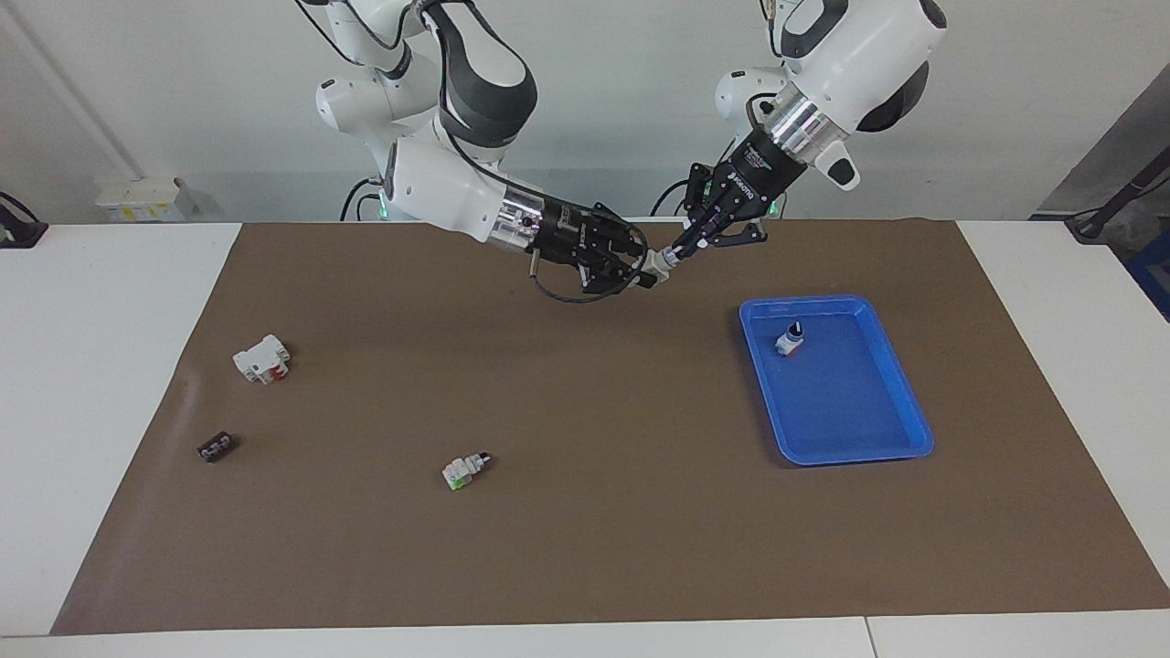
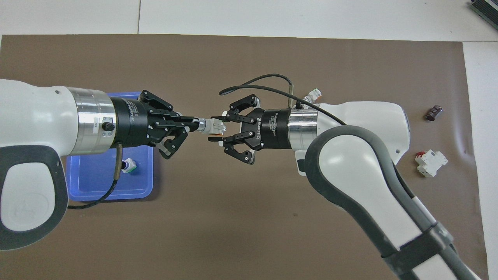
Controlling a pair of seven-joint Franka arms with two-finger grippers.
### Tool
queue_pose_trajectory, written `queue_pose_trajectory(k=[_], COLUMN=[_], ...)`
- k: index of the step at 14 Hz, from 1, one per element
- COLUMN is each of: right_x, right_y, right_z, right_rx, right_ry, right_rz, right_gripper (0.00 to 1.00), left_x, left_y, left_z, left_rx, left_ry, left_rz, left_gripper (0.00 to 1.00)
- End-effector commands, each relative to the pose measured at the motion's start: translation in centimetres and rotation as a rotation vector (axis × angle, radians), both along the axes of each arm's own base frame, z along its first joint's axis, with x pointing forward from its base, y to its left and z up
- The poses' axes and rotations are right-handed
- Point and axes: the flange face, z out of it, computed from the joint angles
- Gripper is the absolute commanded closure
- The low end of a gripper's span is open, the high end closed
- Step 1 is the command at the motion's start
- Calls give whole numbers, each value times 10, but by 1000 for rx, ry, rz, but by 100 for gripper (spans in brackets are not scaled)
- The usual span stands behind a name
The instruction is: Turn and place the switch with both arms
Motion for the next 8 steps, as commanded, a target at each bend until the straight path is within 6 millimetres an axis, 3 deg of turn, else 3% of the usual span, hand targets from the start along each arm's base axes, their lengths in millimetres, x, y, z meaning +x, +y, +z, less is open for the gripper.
queue_pose_trajectory(k=[1, 5, 8], right_x=[-19, -25, -31], right_y=[-2, -33, -50], right_z=[30, 70, 96], right_rx=[-76, -191, -327], right_ry=[-92, -221, -374], right_rz=[86, 126, 185], right_gripper=[0, 0, 0], left_x=[7, 9, 11], left_y=[8, 13, 27], left_z=[4, 2, -6], left_rx=[-5, 1, 18], left_ry=[-18, -23, -23], left_rz=[38, 34, 39], left_gripper=[100, 100, 100])
